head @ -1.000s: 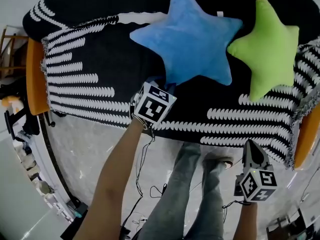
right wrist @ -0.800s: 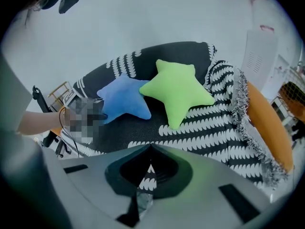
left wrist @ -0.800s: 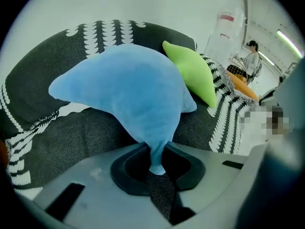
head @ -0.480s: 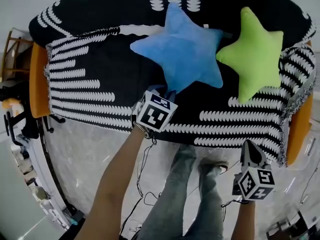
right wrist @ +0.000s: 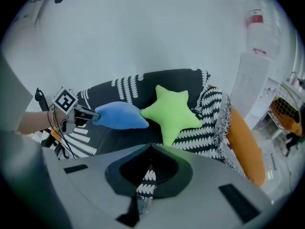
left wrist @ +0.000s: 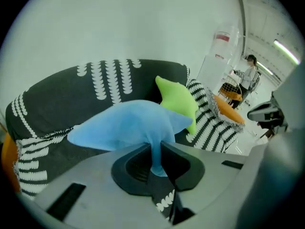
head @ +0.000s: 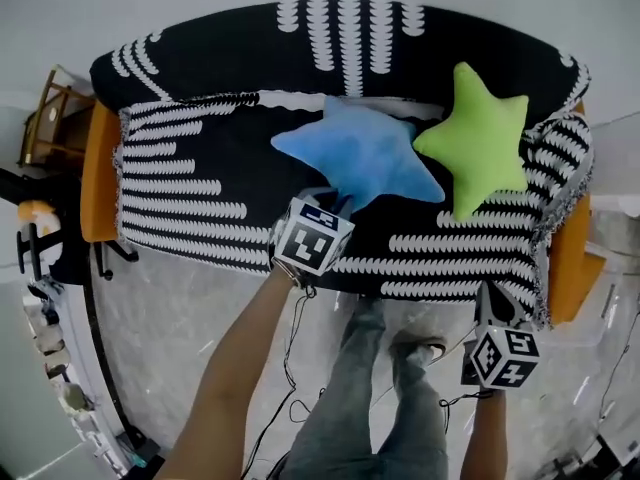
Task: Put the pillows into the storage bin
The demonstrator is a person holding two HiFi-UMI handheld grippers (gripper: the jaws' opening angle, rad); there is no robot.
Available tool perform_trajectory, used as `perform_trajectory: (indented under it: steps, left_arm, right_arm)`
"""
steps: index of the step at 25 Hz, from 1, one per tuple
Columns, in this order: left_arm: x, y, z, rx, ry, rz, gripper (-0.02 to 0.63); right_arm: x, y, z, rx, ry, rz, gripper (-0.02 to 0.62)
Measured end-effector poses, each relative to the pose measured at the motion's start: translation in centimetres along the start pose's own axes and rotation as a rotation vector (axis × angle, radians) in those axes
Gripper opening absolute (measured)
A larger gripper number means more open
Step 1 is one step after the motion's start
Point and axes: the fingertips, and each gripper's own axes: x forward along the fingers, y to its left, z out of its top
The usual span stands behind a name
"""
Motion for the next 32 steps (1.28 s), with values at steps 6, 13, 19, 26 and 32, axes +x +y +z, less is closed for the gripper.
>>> perform_trajectory:
  steps: [6, 13, 19, 26, 32]
  left_arm:
    - [-4.6, -2.4, 3.0, -0.065, -0.065, -0.014, 0.044]
    - [-9.6, -6.1, 4.9, -0.020, -0.073, -0.008, 0.046]
    - [-12.7, -10.9, 8.0, 0.024, -0.090, -0.024, 0.046]
    - [-15.0, -17.8, 11.9, 0.062, -0.150, -0.078, 0.046]
    - [-15.3, -25.4, 13.3, 0.046, -0.185, -0.170, 0.046]
  right_arm:
    - [-4.0, -0.6, 3.8, 0.010, -0.056, -0.018, 0.002]
    - [-8.5, -1.7, 7.0, 0.027, -0.133, -0.027, 0.002]
    - [-12.9, -3.1, 7.9, 0.026, -0.175, -0.031, 0.002]
    - [-18.3, -7.9, 7.0, 0.095, -0.230, -0.110, 0.002]
    - [-23.7, -13.5, 4.5, 0.202, -0.286, -0.197, 0.002]
